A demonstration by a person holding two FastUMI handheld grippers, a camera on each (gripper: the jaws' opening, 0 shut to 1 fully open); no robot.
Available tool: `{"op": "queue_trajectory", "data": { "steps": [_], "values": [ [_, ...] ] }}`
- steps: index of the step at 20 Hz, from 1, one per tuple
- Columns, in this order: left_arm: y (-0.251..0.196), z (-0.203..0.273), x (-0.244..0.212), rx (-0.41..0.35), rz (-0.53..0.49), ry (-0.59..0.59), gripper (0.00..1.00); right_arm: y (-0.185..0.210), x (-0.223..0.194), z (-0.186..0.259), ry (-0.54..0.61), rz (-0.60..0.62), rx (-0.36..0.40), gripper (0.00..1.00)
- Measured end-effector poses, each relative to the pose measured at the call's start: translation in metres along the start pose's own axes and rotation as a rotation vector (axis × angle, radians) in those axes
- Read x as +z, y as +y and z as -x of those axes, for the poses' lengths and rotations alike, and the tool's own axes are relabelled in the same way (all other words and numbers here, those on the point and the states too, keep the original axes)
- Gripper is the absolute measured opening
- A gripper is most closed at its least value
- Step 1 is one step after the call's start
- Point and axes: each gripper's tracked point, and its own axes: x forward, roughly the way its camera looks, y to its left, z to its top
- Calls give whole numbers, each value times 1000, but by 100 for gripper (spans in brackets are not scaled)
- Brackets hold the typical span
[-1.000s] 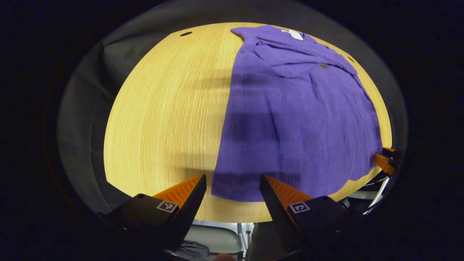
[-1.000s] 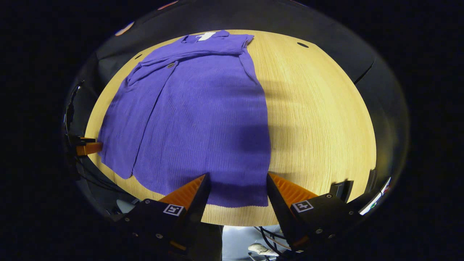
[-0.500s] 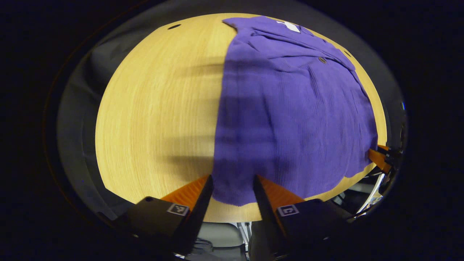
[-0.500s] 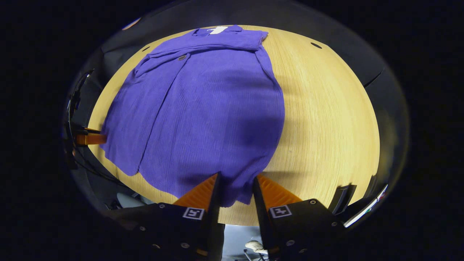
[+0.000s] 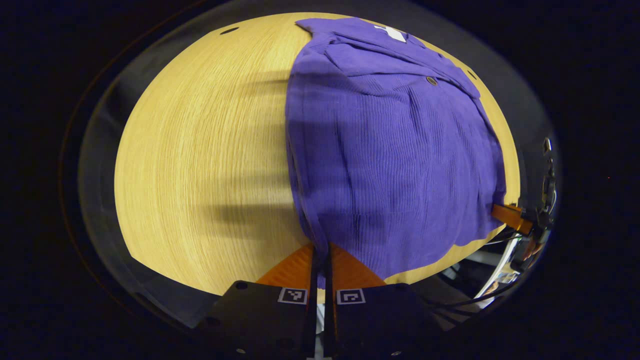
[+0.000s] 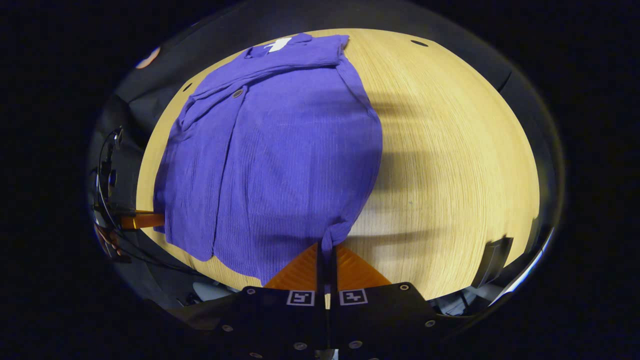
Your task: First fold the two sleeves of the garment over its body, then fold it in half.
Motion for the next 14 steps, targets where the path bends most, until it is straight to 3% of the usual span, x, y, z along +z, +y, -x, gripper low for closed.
{"op": "queue_trajectory", "data": {
  "steps": [7, 14],
  "values": [
    [-15, 56, 37, -60, -29, -98, 6, 21, 46, 44, -103, 11, 68, 4],
    [-36, 112, 78, -69, -135, -159, 6, 29, 89, 86, -166, 14, 85, 4]
  ]
}}
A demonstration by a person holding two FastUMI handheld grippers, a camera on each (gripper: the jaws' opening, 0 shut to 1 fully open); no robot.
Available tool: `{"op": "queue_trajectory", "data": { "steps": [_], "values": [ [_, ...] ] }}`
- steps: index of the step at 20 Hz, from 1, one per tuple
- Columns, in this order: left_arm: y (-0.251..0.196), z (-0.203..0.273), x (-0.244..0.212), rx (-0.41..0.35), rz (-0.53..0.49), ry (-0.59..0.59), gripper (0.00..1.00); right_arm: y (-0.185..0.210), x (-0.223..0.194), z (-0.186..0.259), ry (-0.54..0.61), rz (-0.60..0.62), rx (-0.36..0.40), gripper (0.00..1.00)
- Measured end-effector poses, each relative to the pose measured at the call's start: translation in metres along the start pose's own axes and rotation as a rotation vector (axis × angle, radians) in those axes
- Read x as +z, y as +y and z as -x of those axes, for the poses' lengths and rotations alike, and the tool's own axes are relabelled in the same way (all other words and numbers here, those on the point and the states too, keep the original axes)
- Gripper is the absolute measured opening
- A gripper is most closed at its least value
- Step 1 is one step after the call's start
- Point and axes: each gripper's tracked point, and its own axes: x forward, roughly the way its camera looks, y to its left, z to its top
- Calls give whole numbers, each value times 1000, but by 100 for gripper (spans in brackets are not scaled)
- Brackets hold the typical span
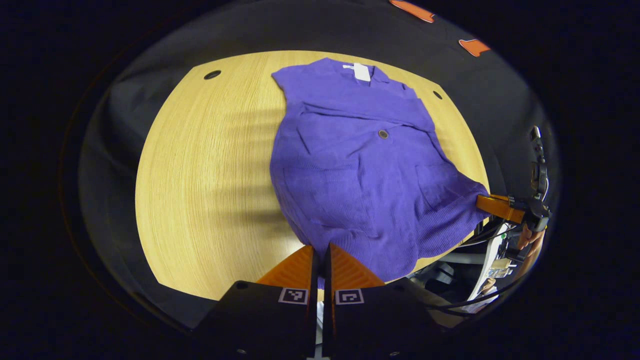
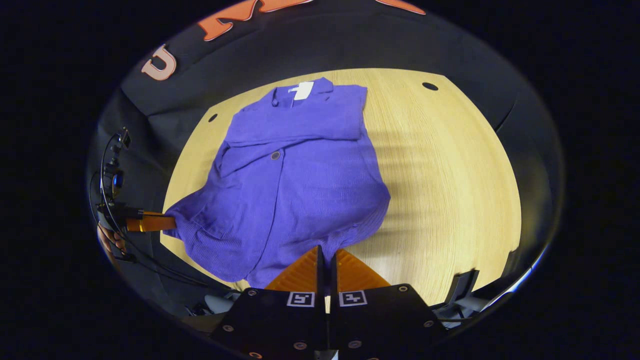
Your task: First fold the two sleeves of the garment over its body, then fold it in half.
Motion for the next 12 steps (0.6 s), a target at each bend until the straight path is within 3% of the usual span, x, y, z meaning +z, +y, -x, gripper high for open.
{"op": "queue_trajectory", "data": {
  "steps": [12],
  "values": [
    [-21, 66, 117, 23, -97, -94, 6, 15, 115, 37, -89, 18, 64, 3]
  ]
}}
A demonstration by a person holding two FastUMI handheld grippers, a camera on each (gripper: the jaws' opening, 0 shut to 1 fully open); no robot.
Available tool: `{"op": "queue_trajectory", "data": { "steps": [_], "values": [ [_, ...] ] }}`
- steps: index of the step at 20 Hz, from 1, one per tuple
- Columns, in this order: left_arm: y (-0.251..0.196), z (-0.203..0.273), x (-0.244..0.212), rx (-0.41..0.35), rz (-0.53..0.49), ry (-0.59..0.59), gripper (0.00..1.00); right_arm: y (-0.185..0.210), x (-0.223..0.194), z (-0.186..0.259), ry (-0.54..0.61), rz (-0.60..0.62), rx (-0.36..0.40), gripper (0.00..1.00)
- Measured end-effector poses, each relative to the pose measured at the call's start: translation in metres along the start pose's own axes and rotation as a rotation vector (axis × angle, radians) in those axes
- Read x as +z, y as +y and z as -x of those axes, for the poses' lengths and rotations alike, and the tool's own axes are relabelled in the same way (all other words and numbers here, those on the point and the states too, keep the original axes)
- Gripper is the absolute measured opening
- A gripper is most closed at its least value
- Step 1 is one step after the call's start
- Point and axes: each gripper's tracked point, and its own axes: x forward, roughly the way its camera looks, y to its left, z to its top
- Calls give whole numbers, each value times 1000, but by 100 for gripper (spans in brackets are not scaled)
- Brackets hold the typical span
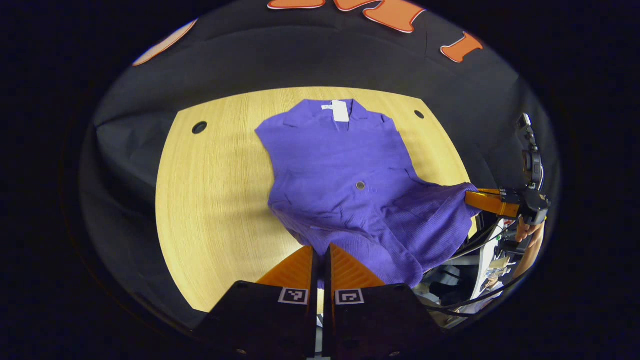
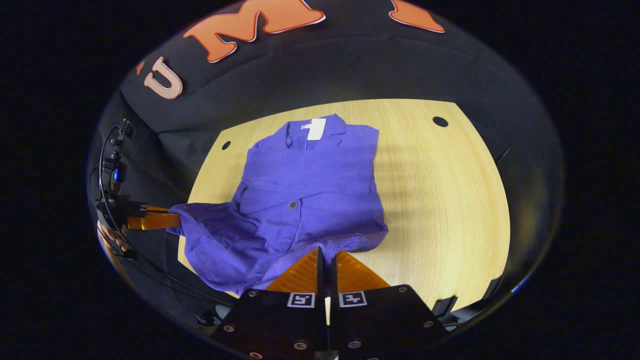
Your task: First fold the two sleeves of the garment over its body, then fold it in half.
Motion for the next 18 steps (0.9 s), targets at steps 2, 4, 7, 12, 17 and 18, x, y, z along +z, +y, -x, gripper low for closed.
{"op": "queue_trajectory", "data": {
  "steps": [2, 4, 7, 12, 17, 18],
  "values": [
    [4, 4, 27, 11, -1, -11, 6, -2, 25, -6, -7, 9, 7, 3],
    [12, 6, 54, 32, -2, -22, 6, -5, 48, -12, -11, 21, 12, 3],
    [26, 10, 93, 70, -21, -36, 6, -12, 88, -21, -24, 36, 12, 3],
    [56, 2, 144, 124, -3, -30, 6, -37, 149, -46, -27, 23, 8, 3],
    [76, -26, 182, 173, -18, -17, 5, -58, 193, -85, -1, -20, 21, 3],
    [80, -33, 191, 188, -22, -17, 6, -60, 200, -95, 5, -24, 28, 3]
  ]
}}
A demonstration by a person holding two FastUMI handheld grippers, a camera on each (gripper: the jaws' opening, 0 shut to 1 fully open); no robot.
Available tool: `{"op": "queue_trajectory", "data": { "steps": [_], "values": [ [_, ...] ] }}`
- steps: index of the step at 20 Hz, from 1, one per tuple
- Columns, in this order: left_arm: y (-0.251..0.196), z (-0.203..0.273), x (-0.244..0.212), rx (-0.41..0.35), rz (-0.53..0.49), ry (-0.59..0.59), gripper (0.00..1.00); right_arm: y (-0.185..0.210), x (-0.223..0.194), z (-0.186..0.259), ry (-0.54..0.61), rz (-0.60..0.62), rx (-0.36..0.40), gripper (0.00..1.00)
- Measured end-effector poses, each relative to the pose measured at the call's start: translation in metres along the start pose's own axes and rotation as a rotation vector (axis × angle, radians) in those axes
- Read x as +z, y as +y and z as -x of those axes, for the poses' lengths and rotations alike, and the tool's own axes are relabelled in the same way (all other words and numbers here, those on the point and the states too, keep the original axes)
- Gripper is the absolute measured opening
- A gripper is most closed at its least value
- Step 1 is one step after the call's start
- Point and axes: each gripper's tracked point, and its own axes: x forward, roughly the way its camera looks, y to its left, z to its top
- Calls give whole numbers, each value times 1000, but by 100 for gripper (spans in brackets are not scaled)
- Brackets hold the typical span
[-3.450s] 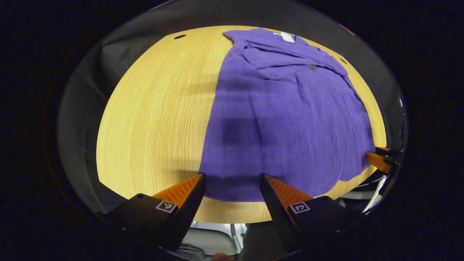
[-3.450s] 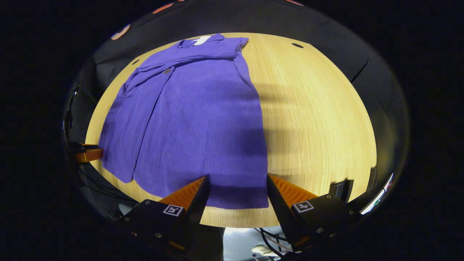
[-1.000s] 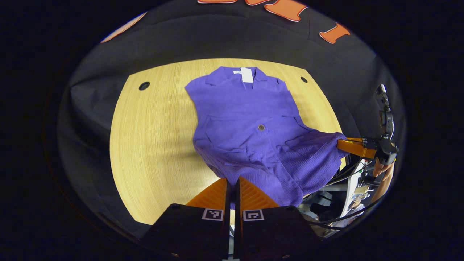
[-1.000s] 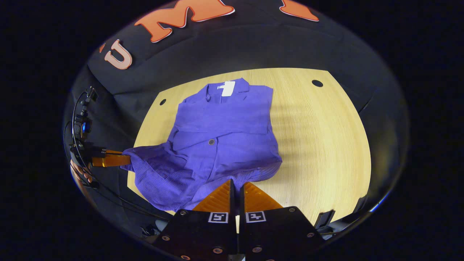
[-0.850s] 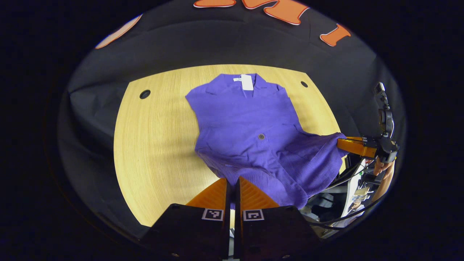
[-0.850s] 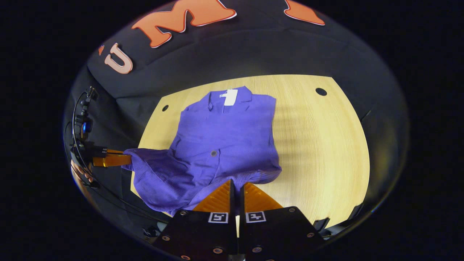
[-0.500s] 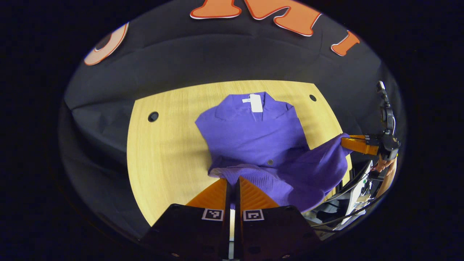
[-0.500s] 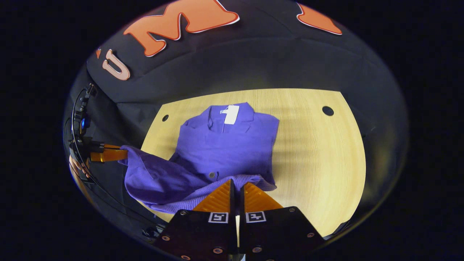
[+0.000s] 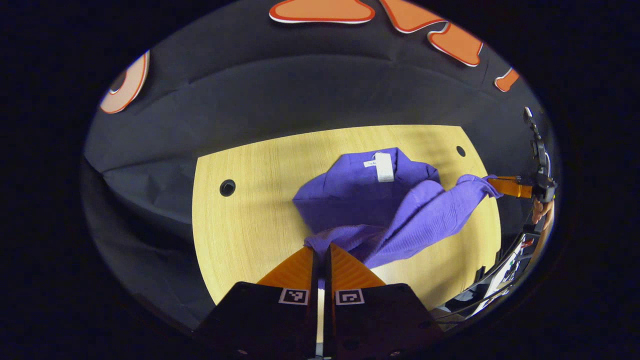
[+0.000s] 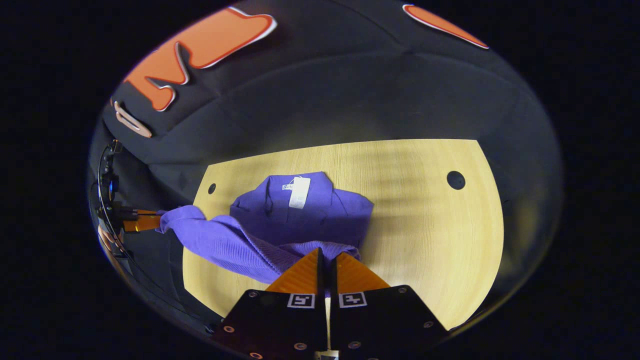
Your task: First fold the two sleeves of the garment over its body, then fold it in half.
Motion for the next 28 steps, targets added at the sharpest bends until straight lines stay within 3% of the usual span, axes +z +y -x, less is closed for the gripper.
{"op": "queue_trajectory", "data": {
  "steps": [7, 11, 13, 14, 16, 18, 19, 21, 22, 23, 24, 25, 26, 28],
  "values": [
    [26, -66, 34, 72, 56, -12, 6, -16, 29, -72, 56, -43, 16, 3],
    [36, -101, 56, 127, 92, -96, 8, -27, 45, -106, 41, -117, 13, 4],
    [49, -107, 73, 193, 97, -169, 14, -37, 59, -116, -7, -178, -7, 7],
    [60, -107, 86, 246, 86, -228, 31, -39, 67, -119, -36, -199, -9, 8],
    [68, -99, 104, 303, 78, -316, 40, -43, 78, -121, -85, -221, -6, 13],
    [64, -97, 104, 313, 80, -339, 46, -49, 88, -117, -123, -236, -13, 21],
    [63, -95, 102, 315, 96, -348, 48, -56, 92, -113, -140, -247, -23, 34],
    [61, -87, 103, 295, 140, -384, 50, -62, 97, -106, -166, -261, -27, 48],
    [61, -84, 105, 280, 163, -403, 52, -66, 97, -101, -174, -255, -33, 49],
    [60, -80, 106, 270, 187, -424, 53, -72, 96, -95, -181, -236, -48, 65],
    [56, -78, 106, 259, 210, -448, 59, -75, 97, -88, -204, -215, -59, 56],
    [49, -76, 103, 248, 226, -469, 65, -74, 96, -80, -220, -193, -70, 62],
    [43, -71, 101, 235, 239, -497, 79, -70, 95, -74, -245, -173, -68, 64],
    [39, -52, 97, 212, 250, -556, 86, -60, 89, -55, -281, -135, -68, 74]
  ]
}}
